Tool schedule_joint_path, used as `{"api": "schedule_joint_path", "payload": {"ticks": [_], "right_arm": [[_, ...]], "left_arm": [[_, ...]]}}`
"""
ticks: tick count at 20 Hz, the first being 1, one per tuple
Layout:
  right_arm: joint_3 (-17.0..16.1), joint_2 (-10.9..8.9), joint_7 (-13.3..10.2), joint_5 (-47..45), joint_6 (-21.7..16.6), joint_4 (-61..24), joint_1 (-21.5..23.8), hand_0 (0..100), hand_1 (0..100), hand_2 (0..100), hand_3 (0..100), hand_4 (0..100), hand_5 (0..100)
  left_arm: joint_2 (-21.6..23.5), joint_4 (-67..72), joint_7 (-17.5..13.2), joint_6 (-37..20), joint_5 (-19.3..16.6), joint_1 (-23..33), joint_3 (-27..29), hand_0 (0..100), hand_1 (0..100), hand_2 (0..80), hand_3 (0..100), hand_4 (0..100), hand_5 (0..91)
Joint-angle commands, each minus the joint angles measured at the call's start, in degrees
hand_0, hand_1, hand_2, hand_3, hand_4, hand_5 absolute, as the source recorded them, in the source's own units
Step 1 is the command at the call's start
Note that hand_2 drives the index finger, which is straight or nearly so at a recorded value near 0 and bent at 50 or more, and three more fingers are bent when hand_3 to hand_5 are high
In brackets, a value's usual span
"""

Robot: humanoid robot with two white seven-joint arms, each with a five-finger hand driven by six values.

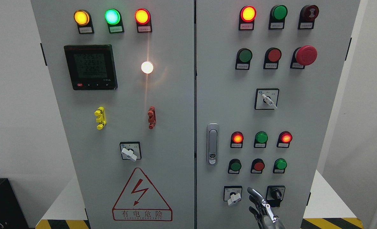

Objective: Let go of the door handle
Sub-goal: 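Raise the right hand from below toward the cabinet door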

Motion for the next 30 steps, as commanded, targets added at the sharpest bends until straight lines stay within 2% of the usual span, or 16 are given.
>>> {"api": "schedule_joint_path", "payload": {"ticks": [1, 10, 11, 12, 13, 16, 17, 19, 20, 21, 22, 24, 26, 30], "right_arm": [[-0.07, -0.12, -0.04, 1.48, 0.02, 0.46, -0.09, 22, 0, 0, 0, 0, 0], [0.1, -0.03, -0.21, 1.92, 0.11, 0.46, -0.09, 19, 0, 0, 1, 0, 0], [0.01, -0.03, -0.21, 2.0, 0.11, 0.46, -0.18, 19, 2, 0, 8, 7, 0], [0.01, -0.12, -0.3, 2.09, 0.11, 0.46, -0.18, 18, 6, 0, 18, 20, 0], [-0.07, -0.12, -0.3, 2.18, 0.11, 0.54, -0.36, 18, 8, 0, 23, 27, 0], [-0.08, -0.12, -0.74, 2.36, 0.28, 0.89, -0.97, 18, 21, 0, 43, 47, 35], [-0.08, -0.12, -0.83, 3.4, 0.37, 1.16, -1.5, 19, 26, 0, 53, 61, 55], [-0.25, -0.03, -1.09, 7.7, 0.46, 2.47, -2.99, 21, 34, 0, 71, 78, 82], [-0.25, 0.06, -1.87, 9.63, 0.37, 2.91, -3.87, 24, 35, 0, 78, 86, 93], [-0.16, -0.03, -2.92, 10.7, 0.37, 3.0, -4.57, 25, 37, 0, 83, 91, 99], [-0.08, -0.03, -3.72, 11.23, 0.28, 3.0, -5.01, 26, 38, 0, 90, 97, 100], [0.1, -0.21, -5.13, 12.98, 0.02, 3.0, -5.54, 27, 39, 0, 100, 100, 100], [0.28, -0.12, -6.1, 18.24, 0.02, 3.09, -5.89, 27, 39, 0, 100, 100, 100], [1.59, 0.06, -6.36, 25.46, -0.42, 4.06, -6.42, 25, 38, 4, 100, 100, 100]], "left_arm": [[0.0, 1.67, -0.04, 0.01, -0.06, -1.5, 0.0, 12, 56, 0.0, 0, 0, 0.0], [0.0, 1.67, -0.04, 0.01, 0.03, -1.5, 0.0, 12, 56, 0.0, 0, 0, 0.0], [0.0, 1.67, -0.04, 0.01, -0.06, -1.58, 0.0, 12, 56, 0.0, 0, 0, 0.0], [0.0, 1.67, -0.04, 0.01, 0.03, -1.5, 0.0, 12, 56, 0.0, 0, 0, 0.0], [0.0, 1.67, -0.04, 0.01, 0.03, -1.5, 0.0, 12, 56, 0.0, 0, 0, 0.0], [0.0, 1.67, -0.04, 0.01, -0.06, -1.58, 0.0, 12, 56, 0.0, 0, 0, 0.0], [0.0, 1.67, -0.04, 0.01, 0.03, -1.58, 0.0, 12, 56, 0.0, 0, 0, 0.0], [0.0, 1.67, -0.04, 0.01, 0.03, -1.5, 0.0, 12, 56, 0.0, 0, 0, 0.0], [0.0, 1.67, -0.04, 0.01, 0.03, -1.5, 0.0, 12, 56, 0.0, 0, 0, 0.0], [0.0, 1.67, -0.04, 0.01, 0.03, -1.5, 0.0, 12, 56, 0.0, 0, 0, 0.0], [0.0, 1.67, -0.04, 0.01, -0.06, -1.5, 0.0, 12, 56, 0.0, 0, 0, 0.0], [0.0, 1.67, -0.04, 0.01, -0.06, -1.58, 0.0, 12, 56, 0.0, 0, 0, 0.0], [0.0, 1.67, -0.04, 0.01, -0.06, -1.5, 0.0, 12, 56, 0.0, 0, 0, 0.0], [0.0, 1.67, -0.04, 0.01, -0.06, -1.58, 0.0, 12, 56, 0.0, 0, 0, 0.0]]}}
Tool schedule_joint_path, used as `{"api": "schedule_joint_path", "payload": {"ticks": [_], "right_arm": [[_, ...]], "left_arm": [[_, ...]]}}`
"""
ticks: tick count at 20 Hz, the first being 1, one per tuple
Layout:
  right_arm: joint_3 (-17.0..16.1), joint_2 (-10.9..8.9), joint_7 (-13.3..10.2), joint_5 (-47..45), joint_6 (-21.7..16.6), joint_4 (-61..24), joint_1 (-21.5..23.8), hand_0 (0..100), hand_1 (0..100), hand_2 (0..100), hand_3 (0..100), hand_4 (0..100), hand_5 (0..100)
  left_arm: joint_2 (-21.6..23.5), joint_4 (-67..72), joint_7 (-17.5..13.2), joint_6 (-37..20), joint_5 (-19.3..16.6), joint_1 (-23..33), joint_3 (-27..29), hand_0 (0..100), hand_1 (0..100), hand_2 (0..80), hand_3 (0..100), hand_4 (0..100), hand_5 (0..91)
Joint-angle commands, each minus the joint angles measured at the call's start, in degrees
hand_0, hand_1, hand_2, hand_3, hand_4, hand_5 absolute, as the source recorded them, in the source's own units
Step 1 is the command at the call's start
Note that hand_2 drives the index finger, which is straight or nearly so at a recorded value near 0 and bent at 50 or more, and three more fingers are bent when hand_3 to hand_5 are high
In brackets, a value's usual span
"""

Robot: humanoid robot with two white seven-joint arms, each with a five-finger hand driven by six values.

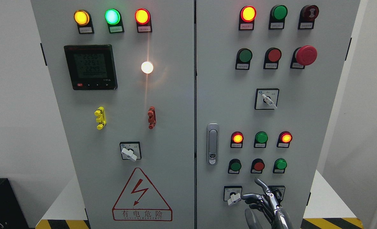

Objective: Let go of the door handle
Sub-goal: 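Raise the right hand from below toward the cabinet door, then move the right hand up beneath the silver door handle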

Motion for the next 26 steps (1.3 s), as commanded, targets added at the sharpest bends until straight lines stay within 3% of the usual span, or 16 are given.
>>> {"api": "schedule_joint_path", "payload": {"ticks": [1, 4, 11, 26], "right_arm": [[2.0, 0.04, -0.76, 10.33, -0.82, 2.17, -2.27, 25, 37, 5, 100, 100, 100], [2.62, 0.12, -2.43, 16.13, -3.45, 4.46, -3.5, 24, 35, 5, 100, 100, 100], [2.63, 0.21, -3.4, 26.33, -9.43, 8.33, -5.61, 24, 33, 5, 100, 100, 100], [4.21, 0.21, -9.99, 46.54, -9.97, 14.83, -9.57, 25, 29, 5, 100, 100, 100]], "left_arm": [[0.0, 1.67, -0.04, 0.01, -0.06, -1.49, 0.0, 12, 56, 0.0, 0, 0, 0.0], [0.0, 1.67, -0.04, 0.01, 0.03, -1.49, 0.0, 12, 56, 0.0, 0, 0, 0.0], [0.0, 1.67, -0.04, 0.01, 0.03, -1.58, 0.0, 12, 56, 0.0, 0, 0, 0.0], [0.0, 1.67, -0.04, 0.01, 0.03, -1.49, 0.0, 12, 56, 0.0, 0, 0, 0.0]]}}
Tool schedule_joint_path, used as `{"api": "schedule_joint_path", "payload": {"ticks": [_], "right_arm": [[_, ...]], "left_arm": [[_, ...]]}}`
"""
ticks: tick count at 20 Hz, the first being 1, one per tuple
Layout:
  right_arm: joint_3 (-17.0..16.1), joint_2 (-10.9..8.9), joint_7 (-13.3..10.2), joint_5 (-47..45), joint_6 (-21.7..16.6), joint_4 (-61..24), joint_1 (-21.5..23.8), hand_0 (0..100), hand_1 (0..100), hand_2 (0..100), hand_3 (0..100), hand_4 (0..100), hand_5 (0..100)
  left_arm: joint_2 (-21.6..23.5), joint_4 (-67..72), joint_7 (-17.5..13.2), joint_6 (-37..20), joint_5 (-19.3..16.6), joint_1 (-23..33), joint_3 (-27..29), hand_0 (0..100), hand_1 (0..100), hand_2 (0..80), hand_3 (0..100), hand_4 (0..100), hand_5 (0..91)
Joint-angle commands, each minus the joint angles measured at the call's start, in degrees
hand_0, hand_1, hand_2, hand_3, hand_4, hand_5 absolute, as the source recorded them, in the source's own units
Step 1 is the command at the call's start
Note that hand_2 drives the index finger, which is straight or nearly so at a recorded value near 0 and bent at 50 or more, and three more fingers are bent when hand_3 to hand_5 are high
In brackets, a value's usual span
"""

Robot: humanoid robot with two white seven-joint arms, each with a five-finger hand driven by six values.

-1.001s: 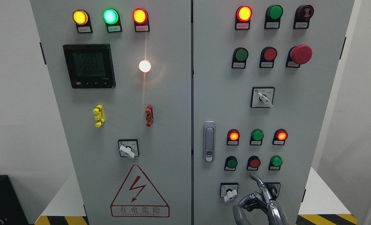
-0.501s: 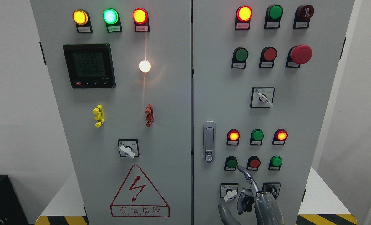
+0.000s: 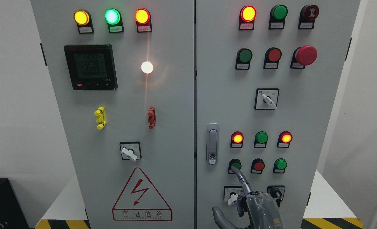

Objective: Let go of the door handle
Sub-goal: 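Move the right hand up beneath the silver door handle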

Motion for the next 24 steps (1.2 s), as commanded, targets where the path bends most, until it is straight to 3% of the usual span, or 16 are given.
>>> {"api": "schedule_joint_path", "payload": {"ticks": [1, 8, 24], "right_arm": [[0.88, 0.04, -2.13, 8.23, -0.03, 4.65, -1.52, 25, 29, 5, 100, 100, 100], [3.17, 0.04, -5.65, 13.77, 0.06, 6.14, -3.8, 24, 29, 4, 100, 100, 100], [5.19, 0.21, -7.5, 21.25, 0.85, 9.75, -6.87, 23, 28, 4, 100, 100, 100]], "left_arm": [[0.0, 1.67, -0.06, 0.01, -0.03, -1.58, 0.0, 12, 56, 0.0, 0, 0, 0.0], [0.0, 1.67, -0.06, 0.01, 0.06, -1.49, 0.0, 12, 56, 0.0, 0, 0, 0.0], [0.0, 1.67, -0.06, 0.01, 0.06, -1.49, 0.0, 12, 56, 0.0, 0, 0, 0.0]]}}
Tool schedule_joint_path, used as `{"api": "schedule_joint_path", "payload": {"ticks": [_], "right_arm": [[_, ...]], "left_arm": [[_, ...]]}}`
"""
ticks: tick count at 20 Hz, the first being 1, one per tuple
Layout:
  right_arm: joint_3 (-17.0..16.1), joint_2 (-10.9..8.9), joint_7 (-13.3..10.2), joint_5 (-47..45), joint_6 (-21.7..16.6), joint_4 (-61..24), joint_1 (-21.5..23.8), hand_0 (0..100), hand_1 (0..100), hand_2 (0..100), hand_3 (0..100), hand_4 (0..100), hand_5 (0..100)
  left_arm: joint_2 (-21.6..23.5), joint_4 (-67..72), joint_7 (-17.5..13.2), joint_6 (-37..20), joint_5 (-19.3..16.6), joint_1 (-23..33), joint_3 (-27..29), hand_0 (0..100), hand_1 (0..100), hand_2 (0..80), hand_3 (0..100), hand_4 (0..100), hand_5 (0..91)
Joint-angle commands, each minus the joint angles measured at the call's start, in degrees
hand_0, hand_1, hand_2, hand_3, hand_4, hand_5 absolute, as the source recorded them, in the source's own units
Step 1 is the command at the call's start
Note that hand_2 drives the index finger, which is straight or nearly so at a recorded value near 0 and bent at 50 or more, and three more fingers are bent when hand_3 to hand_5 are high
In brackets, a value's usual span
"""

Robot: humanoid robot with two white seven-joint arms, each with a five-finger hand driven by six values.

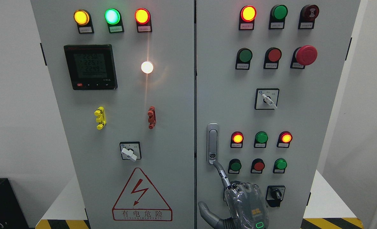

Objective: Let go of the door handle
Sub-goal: 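Move the right hand up beneath the silver door handle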

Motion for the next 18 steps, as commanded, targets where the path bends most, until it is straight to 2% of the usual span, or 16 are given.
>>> {"api": "schedule_joint_path", "payload": {"ticks": [1, 6, 10, 18], "right_arm": [[1.39, 0.09, -0.22, 2.11, 0.94, 3.12, -1.74, 23, 28, 3, 100, 100, 100], [1.39, 0.09, -0.31, 2.2, 2.35, 3.92, -2.72, 22, 28, 3, 100, 100, 100], [1.39, 0.09, -0.31, 2.11, 5.16, 4.1, -3.5, 21, 27, 3, 100, 100, 100], [1.39, 0.09, -0.22, 2.2, 5.26, 4.53, -3.77, 21, 27, 3, 100, 100, 100]], "left_arm": [[0.0, 1.67, -0.03, 0.01, -0.04, -1.49, 0.0, 12, 56, 0.0, 0, 0, 0.0], [0.0, 1.67, -0.03, 0.01, -0.04, -1.58, 0.0, 12, 56, 0.0, 0, 0, 0.0], [0.0, 1.67, -0.03, 0.01, 0.05, -1.49, 0.0, 12, 56, 0.0, 0, 0, 0.0], [0.0, 1.67, -0.03, 0.01, -0.04, -1.58, 0.0, 12, 56, 0.0, 0, 0, 0.0]]}}
